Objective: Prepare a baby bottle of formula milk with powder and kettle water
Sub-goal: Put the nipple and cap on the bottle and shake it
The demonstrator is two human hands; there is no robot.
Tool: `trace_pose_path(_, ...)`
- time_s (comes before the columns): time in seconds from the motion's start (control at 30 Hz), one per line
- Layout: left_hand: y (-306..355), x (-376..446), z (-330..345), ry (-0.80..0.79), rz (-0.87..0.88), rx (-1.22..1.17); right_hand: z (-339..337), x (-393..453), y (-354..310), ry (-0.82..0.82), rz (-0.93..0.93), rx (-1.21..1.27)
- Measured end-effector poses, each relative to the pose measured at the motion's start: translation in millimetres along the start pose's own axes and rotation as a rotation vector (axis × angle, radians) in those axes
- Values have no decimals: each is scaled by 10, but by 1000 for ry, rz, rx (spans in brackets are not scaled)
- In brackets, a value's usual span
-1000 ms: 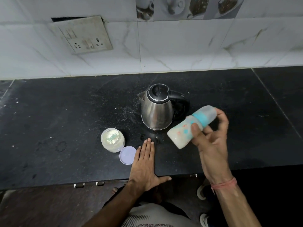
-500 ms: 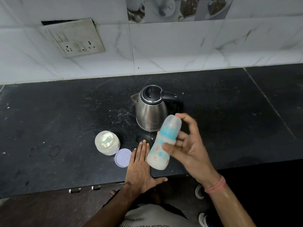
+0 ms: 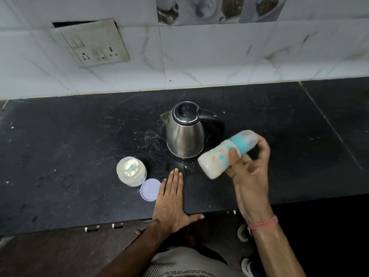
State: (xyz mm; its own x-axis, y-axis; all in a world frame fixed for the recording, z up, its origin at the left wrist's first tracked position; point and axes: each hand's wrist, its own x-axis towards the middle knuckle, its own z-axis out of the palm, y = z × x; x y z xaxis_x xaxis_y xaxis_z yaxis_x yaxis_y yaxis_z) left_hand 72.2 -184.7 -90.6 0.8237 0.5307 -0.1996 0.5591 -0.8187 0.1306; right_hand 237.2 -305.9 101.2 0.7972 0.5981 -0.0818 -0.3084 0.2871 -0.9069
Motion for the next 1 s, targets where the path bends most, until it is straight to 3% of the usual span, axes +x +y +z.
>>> trace_pose_path(0.13,-30,-8,5,-3,9,-2,79,-111,111,-186,45,-134)
trace_pose_path(0.27,1,-11,-22,-30,-4,27,98,-72,74,139,-14,71)
trace_pose_path(0.3,10,-14,-26,-35,-5,31,98,-73,70,154,1,71)
trace_pose_path(0.47,-14,-20,-29,-10,21,6,76,-169,76,-230,108,-177)
trace_pose_path(0.63,14,-17,-65,-42,-8,47,163,9,-37,74,-29,-4)
trace_pose_path(0.7,17,-19,-70,-42,-5,58,192,0,-14,5,-37,-62)
trace_pose_path(0.8,-7,-33,-49,-27,19,36,182,-101,45,-222,-18,-147)
trace_pose_path(0.87,0,-24,-59,-33,12,52,159,-93,23,-148,-76,-67)
trace_pose_path(0.93,23,-23,-83,-40,-8,52,117,-25,-3,42,-112,53)
trace_pose_path(1.0,31,-26,-96,-23,-12,21,72,13,-21,82,-109,44)
